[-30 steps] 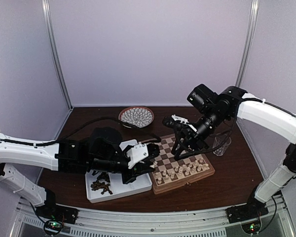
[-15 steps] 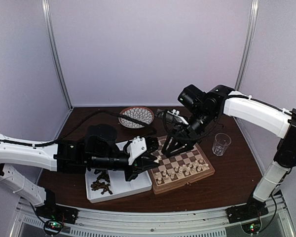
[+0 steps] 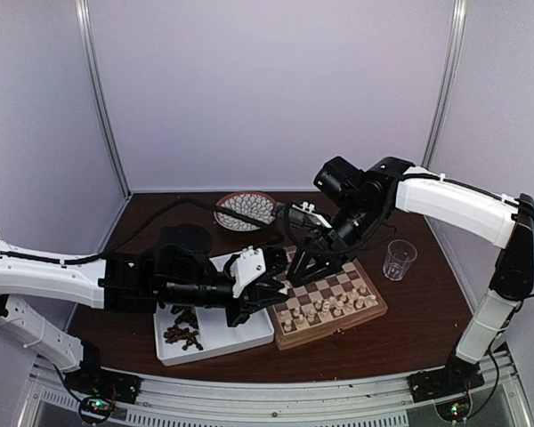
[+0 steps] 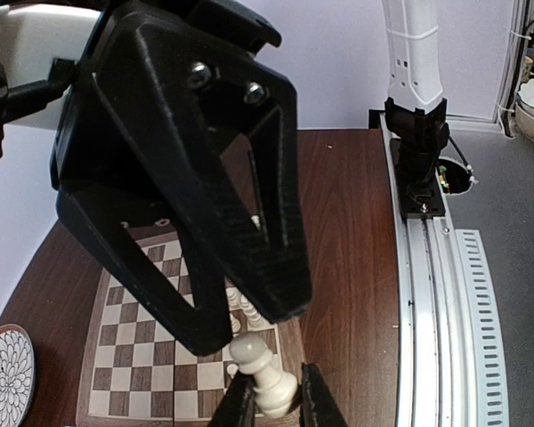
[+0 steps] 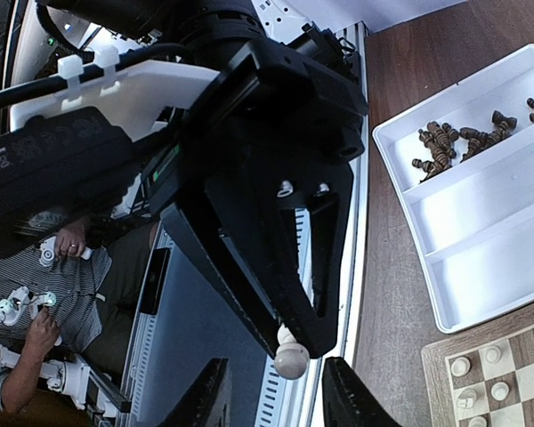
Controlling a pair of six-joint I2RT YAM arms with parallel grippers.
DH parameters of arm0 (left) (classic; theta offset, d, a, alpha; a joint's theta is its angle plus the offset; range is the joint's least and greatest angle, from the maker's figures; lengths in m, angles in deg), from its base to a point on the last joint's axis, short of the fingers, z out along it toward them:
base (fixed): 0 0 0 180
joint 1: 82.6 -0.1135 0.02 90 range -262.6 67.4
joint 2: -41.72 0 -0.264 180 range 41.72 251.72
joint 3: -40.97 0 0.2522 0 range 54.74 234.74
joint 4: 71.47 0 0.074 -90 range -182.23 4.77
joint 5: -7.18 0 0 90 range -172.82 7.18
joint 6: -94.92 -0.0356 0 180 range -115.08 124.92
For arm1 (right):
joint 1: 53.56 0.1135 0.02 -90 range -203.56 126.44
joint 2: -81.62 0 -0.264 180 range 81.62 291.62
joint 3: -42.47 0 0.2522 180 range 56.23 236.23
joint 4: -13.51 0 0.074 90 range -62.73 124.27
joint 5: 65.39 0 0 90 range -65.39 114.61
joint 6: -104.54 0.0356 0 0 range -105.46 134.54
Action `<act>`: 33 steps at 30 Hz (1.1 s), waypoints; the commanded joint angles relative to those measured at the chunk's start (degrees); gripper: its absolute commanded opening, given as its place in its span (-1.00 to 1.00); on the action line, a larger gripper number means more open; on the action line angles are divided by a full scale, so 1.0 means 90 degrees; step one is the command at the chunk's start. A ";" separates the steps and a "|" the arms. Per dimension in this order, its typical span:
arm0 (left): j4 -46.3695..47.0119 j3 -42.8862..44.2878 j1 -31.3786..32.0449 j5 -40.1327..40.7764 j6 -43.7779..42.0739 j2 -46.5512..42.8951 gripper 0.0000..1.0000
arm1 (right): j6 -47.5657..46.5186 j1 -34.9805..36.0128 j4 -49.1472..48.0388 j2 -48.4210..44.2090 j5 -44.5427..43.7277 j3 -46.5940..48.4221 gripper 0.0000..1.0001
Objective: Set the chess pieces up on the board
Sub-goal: Pass from the left arm to the right
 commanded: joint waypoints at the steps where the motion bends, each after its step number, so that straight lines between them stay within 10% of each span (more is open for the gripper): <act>1: 0.0392 0.0152 -0.0037 -0.0051 -0.0080 0.0036 -0.83 | 0.0081 0.0111 -0.0118 0.0000 -0.0079 0.0121 -0.26; 33: 0.0316 0.0208 -0.0044 0.1422 0.0052 0.0219 -0.79 | 0.0188 0.0284 -0.0219 0.0103 -0.0743 0.0203 -0.79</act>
